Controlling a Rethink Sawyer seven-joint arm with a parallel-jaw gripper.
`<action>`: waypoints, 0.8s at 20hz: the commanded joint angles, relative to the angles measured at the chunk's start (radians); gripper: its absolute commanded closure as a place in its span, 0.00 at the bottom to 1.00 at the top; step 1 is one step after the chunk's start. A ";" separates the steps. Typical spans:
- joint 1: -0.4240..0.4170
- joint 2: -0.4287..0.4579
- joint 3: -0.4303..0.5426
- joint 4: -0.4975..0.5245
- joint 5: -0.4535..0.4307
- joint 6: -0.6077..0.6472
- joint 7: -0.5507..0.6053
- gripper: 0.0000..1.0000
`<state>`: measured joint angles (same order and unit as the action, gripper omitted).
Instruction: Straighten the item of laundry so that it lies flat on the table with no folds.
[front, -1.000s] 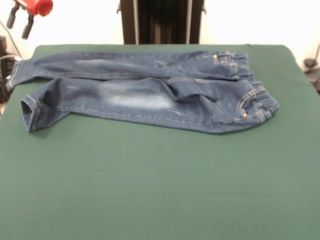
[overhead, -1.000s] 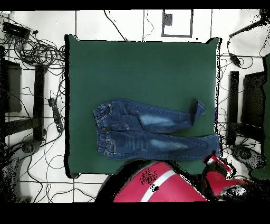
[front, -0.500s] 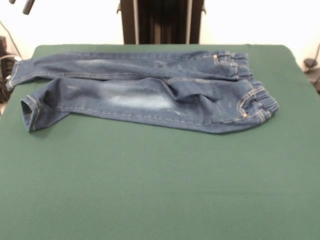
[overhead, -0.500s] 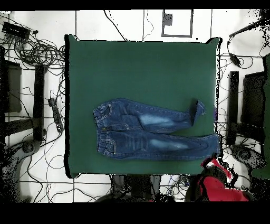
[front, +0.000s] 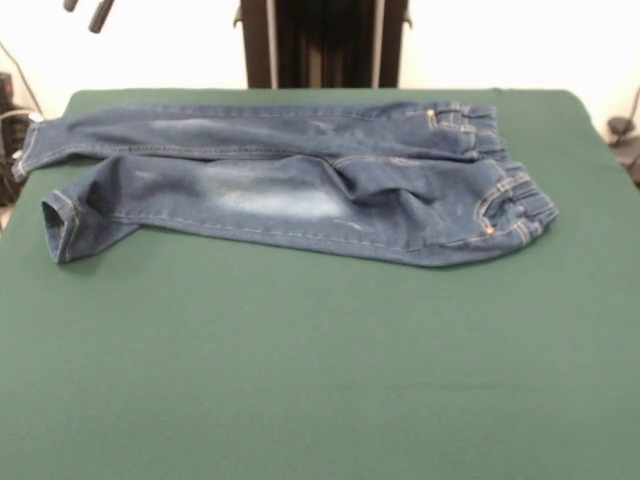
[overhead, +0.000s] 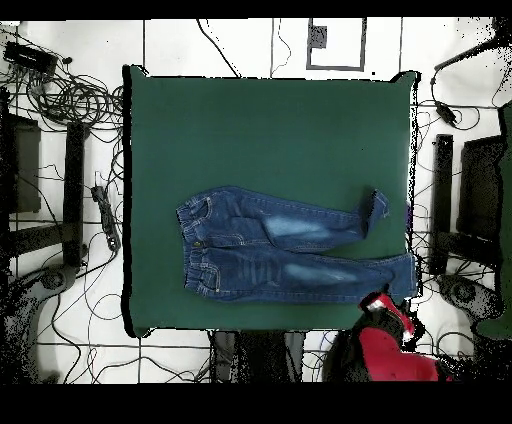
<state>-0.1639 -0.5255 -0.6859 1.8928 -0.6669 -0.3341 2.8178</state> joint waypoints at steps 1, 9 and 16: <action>0.067 0.029 0.152 0.096 0.113 0.090 0.111 0.00; 0.108 0.040 0.165 0.113 0.190 0.106 0.110 0.00; 0.204 0.082 0.153 0.139 0.319 0.116 0.133 0.00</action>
<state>-0.0133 -0.5150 -0.6773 1.9497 -0.4455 -0.3262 2.8178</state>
